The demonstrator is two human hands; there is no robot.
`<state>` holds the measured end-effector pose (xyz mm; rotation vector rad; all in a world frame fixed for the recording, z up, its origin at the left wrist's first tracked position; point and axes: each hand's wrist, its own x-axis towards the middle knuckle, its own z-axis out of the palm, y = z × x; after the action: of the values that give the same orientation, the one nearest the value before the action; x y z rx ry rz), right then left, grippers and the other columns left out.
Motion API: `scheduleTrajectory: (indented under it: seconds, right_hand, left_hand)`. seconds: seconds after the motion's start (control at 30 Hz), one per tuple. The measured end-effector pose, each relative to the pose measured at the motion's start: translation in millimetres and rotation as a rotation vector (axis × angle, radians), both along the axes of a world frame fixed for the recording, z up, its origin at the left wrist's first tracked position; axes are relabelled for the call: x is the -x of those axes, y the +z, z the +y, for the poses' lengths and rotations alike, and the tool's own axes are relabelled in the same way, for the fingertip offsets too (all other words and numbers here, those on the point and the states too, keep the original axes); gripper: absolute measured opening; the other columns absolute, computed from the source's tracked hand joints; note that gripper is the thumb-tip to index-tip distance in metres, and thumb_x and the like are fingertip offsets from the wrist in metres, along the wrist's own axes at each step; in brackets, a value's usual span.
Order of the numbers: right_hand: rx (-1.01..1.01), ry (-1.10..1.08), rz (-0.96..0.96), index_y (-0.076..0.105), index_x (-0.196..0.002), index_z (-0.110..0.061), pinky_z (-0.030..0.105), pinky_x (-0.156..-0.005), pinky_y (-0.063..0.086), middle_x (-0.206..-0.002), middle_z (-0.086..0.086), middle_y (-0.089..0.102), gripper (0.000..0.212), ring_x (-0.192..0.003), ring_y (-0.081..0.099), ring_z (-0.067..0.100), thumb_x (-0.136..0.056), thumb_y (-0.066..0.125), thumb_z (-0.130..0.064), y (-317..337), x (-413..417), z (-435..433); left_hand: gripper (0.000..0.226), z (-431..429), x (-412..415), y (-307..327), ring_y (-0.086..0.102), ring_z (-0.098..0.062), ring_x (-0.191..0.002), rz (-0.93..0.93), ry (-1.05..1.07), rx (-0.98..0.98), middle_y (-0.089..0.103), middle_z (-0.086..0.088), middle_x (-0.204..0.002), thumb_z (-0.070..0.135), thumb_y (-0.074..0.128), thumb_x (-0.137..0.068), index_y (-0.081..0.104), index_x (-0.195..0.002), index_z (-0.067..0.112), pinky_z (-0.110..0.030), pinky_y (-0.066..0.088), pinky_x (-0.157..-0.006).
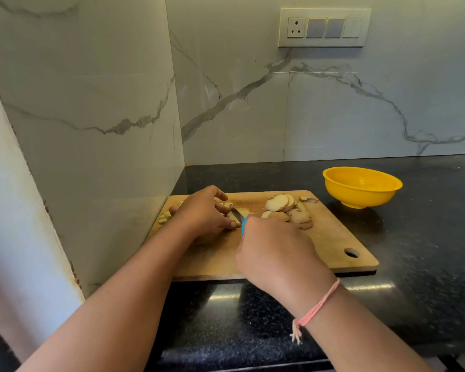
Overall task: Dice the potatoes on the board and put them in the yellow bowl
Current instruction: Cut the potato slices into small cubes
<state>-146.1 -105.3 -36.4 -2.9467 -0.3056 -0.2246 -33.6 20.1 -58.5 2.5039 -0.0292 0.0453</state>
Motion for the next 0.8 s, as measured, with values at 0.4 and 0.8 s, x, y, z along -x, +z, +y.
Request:
scheduleTrajectory:
  seconds: [0.4,0.8]
  right_hand:
    - [-0.023,0.017,0.119,0.047,-0.117,-0.019,0.024,-0.054,0.038,-0.075,-0.004,0.043,0.022,-0.070,0.050,0.012,-0.097,0.042,-0.027,-2.1,-2.2,-15.1]
    - [0.031,0.005,0.213,0.037,-0.140,-0.031,0.015,-0.039,0.033,-0.080,-0.008,0.047,0.042,-0.052,0.043,0.005,-0.099,0.038,-0.036,19.1,36.2,-54.6]
  left_hand:
    - [0.054,-1.6,-0.5,-2.0,0.057,-0.020,-0.115,-0.010,0.040,-0.009,0.068,0.006,-0.116,0.029,0.081,-0.073,0.049,-0.116,0.031,-0.047,0.039,-0.104]
    - [0.045,0.3,-1.4,-2.9,0.057,-0.017,-0.115,-0.015,0.028,-0.006,0.067,0.011,-0.116,0.028,0.080,-0.075,0.046,-0.102,0.037,-0.046,0.041,-0.103]
